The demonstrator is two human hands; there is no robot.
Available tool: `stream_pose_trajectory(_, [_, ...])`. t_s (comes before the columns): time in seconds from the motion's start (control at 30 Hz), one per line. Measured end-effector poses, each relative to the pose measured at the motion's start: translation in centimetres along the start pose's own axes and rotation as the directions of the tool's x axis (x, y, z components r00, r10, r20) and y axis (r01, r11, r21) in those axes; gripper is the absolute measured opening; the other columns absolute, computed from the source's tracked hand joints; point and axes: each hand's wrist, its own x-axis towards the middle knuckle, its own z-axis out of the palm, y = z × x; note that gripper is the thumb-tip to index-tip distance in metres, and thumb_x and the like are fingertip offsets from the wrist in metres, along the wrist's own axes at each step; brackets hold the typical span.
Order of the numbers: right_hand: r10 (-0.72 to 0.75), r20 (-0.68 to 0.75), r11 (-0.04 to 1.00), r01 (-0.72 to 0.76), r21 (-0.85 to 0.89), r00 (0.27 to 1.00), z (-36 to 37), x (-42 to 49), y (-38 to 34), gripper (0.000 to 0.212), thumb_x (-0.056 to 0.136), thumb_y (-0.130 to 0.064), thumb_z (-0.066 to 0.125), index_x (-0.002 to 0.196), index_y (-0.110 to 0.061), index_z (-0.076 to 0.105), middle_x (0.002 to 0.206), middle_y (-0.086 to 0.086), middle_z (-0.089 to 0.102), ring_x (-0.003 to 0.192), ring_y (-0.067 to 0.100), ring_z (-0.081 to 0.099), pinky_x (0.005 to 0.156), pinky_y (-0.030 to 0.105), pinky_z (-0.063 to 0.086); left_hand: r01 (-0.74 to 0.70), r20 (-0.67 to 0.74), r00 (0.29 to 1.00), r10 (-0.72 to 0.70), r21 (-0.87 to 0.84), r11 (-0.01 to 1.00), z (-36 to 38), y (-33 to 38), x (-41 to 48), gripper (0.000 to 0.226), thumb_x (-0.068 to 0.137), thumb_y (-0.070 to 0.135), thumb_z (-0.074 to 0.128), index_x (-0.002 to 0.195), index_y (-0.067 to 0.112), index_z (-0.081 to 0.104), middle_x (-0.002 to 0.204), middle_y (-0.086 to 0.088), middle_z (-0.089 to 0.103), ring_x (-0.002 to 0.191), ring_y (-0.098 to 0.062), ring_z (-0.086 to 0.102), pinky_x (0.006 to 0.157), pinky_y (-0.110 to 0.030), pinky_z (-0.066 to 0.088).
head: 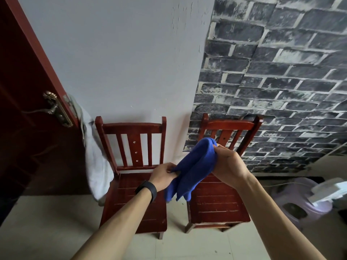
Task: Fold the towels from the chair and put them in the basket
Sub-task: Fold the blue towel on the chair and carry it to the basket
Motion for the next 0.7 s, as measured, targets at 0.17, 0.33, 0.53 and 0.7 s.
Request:
stream_pose_trajectory(0.17, [-0.113,-0.378,0.977,0.034,-0.209,0.919,-3.6,-0.9,0.2,0.011,0.086,-0.005,0.065,0.096,-0.008,0.062,0.087,0.015,0.065,0.076,0.025,0.061,0.066,0.035,0.047,-0.012,-0.355,0.934,-0.032,-0.121,0.993,-4.0,-0.7,0.1,0.007,0.090,0.026,0.067,0.095,0.030,0.065,0.089,0.012,0.065,0.088,-0.014,0.063,0.075,-0.025,0.045])
stream_pose_trajectory(0.33, [-0.249,-0.617,0.865,-0.116,-0.489,0.747,-5.5,-0.3,3.2,0.011,0.083,-0.017,0.064,0.092,-0.018,0.069,0.082,0.010,0.072,0.071,0.025,0.066,0.065,0.040,0.053,-0.081,-0.447,0.893,0.060,-0.029,0.996,-5.7,0.9,0.7,0.014,0.092,0.029,0.064,0.102,0.022,0.069,0.091,0.009,0.065,0.089,-0.014,0.059,0.077,-0.025,0.044])
stream_pose_trajectory(0.53, [-0.106,-0.759,0.980,-0.063,-0.191,0.642,-5.3,-0.8,2.6,0.009,0.093,-0.020,0.059,0.088,-0.012,0.059,0.089,0.012,0.060,0.076,0.025,0.059,0.069,0.042,0.054,-0.099,-0.269,0.954,0.131,0.130,0.987,-7.4,1.0,0.3,0.012,0.090,0.034,0.067,0.091,0.022,0.069,0.084,0.013,0.066,0.081,-0.003,0.059,0.067,-0.013,0.041])
stream_pose_trajectory(0.7, [0.023,-0.555,0.988,0.067,0.140,0.832,-3.1,-0.4,1.5,0.009,0.104,-0.020,0.049,0.112,-0.021,0.046,0.102,0.011,0.060,0.083,0.027,0.063,0.078,0.052,0.054,0.161,0.097,0.986,-0.137,-0.322,0.933,-6.2,0.5,-0.7,0.025,0.088,0.028,0.070,0.100,0.006,0.071,0.105,-0.015,0.072,0.101,-0.030,0.067,0.091,-0.038,0.048])
